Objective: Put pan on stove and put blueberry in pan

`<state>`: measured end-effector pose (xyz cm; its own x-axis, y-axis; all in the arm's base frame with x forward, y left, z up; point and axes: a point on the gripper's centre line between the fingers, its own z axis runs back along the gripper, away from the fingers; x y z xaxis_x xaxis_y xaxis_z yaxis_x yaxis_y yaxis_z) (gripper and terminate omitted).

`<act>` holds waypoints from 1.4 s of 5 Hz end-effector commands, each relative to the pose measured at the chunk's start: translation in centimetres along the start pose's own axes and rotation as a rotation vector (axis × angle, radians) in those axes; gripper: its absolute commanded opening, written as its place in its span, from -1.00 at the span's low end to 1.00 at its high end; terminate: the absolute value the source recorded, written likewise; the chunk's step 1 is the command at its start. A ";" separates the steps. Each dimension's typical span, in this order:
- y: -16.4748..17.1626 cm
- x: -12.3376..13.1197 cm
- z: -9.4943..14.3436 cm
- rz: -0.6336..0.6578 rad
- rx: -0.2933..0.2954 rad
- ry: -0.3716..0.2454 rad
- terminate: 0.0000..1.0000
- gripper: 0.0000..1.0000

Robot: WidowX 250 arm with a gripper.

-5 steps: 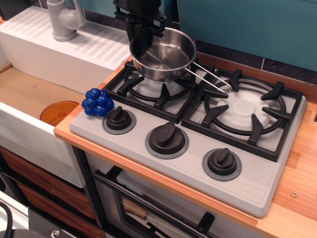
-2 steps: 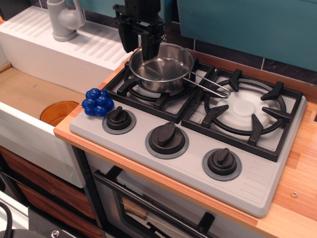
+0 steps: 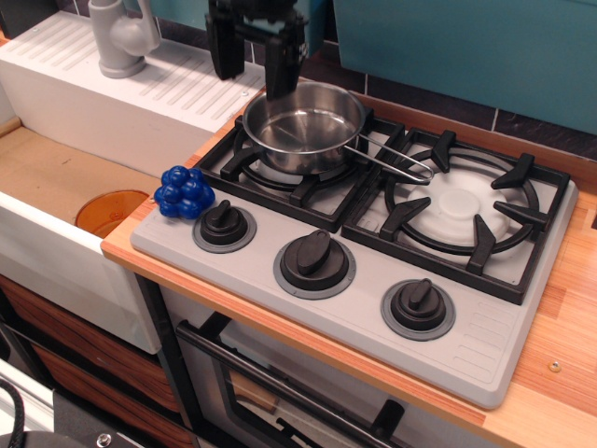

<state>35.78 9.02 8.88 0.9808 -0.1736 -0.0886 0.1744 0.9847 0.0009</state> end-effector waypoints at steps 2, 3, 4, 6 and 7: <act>0.0 0.6 3.9 -0.003 0.048 -0.097 -1.00 1.00; 0.0 0.6 3.9 -0.003 0.048 -0.097 -1.00 1.00; 0.3 -2.2 4.3 0.037 0.032 -0.154 -1.00 1.00; 0.0 -6.2 3.5 0.063 0.119 -0.205 -1.00 1.00; 0.1 -8.1 2.3 0.062 0.134 -0.229 -1.00 1.00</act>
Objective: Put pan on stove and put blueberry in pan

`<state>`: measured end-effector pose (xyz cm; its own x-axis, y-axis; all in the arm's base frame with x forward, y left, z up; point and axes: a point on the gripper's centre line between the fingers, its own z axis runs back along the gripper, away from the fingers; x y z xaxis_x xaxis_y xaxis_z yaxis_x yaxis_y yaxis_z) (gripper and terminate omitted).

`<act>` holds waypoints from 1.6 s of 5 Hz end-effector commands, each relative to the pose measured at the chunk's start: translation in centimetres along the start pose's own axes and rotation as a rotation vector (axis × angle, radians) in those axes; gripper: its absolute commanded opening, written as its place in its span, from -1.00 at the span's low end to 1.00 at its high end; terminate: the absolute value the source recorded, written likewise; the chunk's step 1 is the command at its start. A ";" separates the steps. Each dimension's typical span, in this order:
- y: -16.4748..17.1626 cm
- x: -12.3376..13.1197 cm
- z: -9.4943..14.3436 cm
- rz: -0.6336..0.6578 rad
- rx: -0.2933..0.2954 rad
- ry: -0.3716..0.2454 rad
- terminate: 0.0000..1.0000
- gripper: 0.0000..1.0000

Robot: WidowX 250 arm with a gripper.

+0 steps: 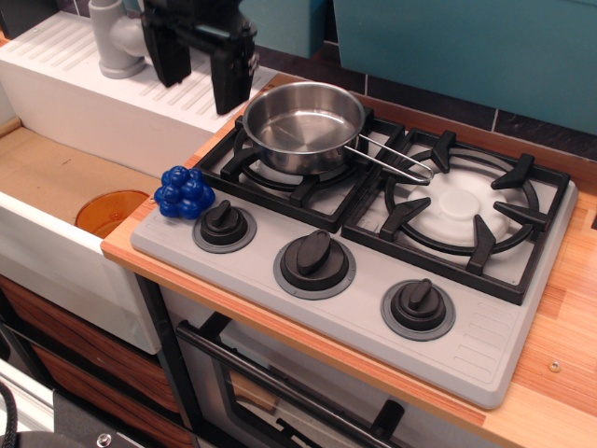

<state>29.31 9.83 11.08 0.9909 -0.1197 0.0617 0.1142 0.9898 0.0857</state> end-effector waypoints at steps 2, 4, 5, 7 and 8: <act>0.4 -3.3 -2.4 0.001 0.046 -0.162 -1.00 1.00; 1.1 -3.3 -4.1 -0.022 0.031 -0.240 -1.00 1.00; 1.9 -3.2 -3.5 -0.033 0.033 -0.256 -1.00 1.00; 2.7 -2.5 -5.0 -0.048 0.061 -0.273 -1.00 1.00; 2.6 -2.5 -6.2 -0.042 0.037 -0.278 -1.00 1.00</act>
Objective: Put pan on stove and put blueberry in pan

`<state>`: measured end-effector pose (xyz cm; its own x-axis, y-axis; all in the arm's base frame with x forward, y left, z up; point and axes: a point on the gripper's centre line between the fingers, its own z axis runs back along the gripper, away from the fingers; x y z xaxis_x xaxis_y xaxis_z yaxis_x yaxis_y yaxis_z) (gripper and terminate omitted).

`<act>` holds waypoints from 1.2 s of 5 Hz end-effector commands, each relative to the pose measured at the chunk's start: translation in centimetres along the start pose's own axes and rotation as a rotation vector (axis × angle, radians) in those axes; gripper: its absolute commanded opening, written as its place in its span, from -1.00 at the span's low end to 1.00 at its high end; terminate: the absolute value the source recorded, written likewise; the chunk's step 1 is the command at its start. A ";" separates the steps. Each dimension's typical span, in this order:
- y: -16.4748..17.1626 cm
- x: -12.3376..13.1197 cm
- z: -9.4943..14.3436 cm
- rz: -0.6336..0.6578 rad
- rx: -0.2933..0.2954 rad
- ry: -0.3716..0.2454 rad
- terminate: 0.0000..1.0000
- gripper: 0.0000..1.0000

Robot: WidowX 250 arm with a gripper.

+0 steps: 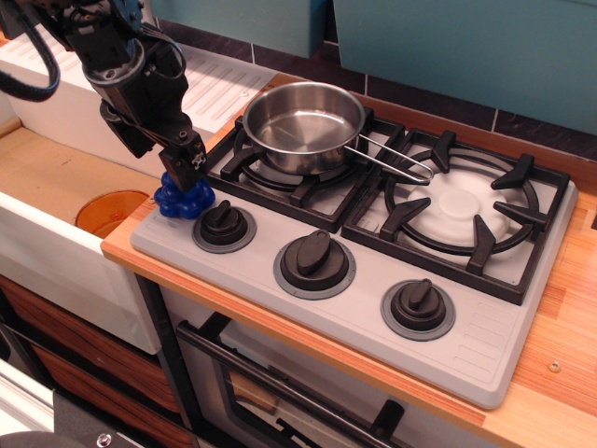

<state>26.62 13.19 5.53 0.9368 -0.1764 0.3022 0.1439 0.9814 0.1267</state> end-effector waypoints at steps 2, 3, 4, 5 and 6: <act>-0.8 0.2 -1.8 0.039 -0.003 0.003 -1.00 1.00; -1.2 0.2 -2.2 0.049 -0.026 0.010 -1.00 1.00; -1.7 0.4 -2.4 0.066 -0.030 0.023 -1.00 -1.00; -1.9 0.8 -2.3 0.066 -0.032 0.035 -1.00 -1.00; -1.4 0.9 -0.9 0.053 -0.020 0.065 -1.00 -1.00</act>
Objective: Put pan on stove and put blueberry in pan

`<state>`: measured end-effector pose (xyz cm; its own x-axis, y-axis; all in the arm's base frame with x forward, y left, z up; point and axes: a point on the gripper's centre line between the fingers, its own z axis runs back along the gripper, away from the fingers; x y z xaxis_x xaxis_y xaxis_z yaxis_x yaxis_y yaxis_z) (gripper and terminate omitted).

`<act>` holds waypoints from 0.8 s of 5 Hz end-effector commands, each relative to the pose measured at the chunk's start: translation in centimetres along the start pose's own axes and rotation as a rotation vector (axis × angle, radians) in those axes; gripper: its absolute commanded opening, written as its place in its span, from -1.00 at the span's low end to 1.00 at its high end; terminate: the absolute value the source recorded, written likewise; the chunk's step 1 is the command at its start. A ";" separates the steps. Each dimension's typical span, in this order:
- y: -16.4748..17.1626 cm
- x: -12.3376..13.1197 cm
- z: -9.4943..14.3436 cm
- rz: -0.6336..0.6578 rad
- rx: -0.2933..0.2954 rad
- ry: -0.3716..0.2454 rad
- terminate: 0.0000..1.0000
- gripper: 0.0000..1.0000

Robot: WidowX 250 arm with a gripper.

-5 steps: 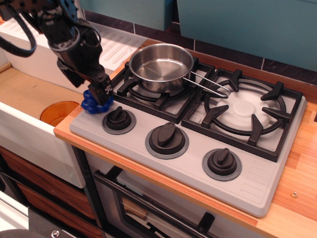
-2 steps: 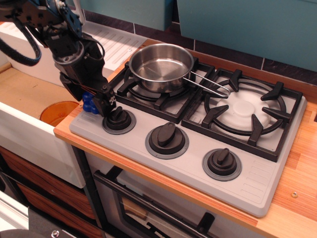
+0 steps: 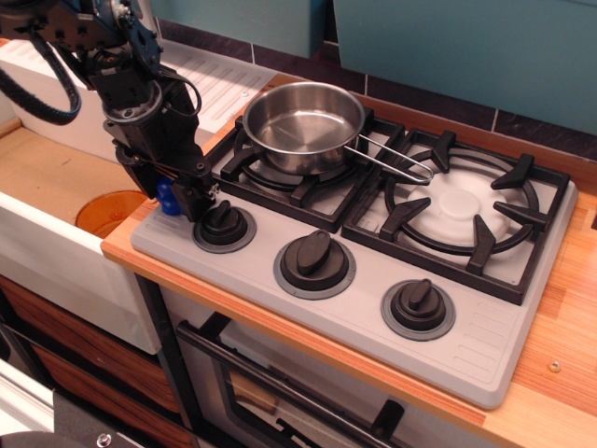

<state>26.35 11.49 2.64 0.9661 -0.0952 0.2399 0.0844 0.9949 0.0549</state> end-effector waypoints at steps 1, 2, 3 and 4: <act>1.0 2.0 4.2 -0.035 0.061 0.028 -1.00 -1.00; 1.4 3.1 7.1 -0.045 0.090 0.073 -1.00 -1.00; 1.5 4.0 8.5 -0.059 0.097 0.090 -1.00 -1.00; 1.1 4.8 9.5 -0.060 0.092 0.102 -1.00 -1.00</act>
<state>27.81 11.80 11.32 0.9877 -0.1376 0.0737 0.1286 0.9849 0.1159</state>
